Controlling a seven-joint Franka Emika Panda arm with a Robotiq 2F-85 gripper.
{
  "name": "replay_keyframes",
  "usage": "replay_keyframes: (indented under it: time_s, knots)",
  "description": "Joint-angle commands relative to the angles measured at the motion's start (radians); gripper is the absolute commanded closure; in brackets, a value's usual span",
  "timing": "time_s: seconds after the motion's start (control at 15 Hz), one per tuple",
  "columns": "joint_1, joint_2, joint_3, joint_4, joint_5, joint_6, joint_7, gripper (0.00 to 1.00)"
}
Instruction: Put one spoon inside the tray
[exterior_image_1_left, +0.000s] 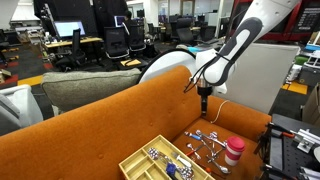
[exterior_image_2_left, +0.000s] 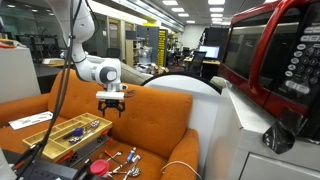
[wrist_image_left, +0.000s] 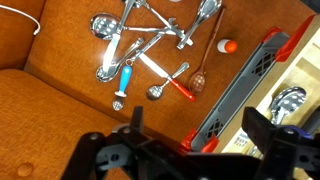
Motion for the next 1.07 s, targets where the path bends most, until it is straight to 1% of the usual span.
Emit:
replay_keyframes:
  time_s: [0.0,0.13,0.53,0.73,1.0]
  knots:
    - [-0.039,0.04,0.035,0.034,-0.042,-0.006,0.027,0.0]
    - [-0.042,0.094,0.035,0.082,-0.052,-0.009,0.029,0.0]
    - [-0.043,0.094,0.037,0.092,-0.052,-0.021,0.028,0.0]
    - [-0.069,0.172,0.064,0.133,-0.029,0.01,0.02,0.0]
    - [-0.073,0.334,0.055,0.24,-0.049,0.035,0.055,0.0]
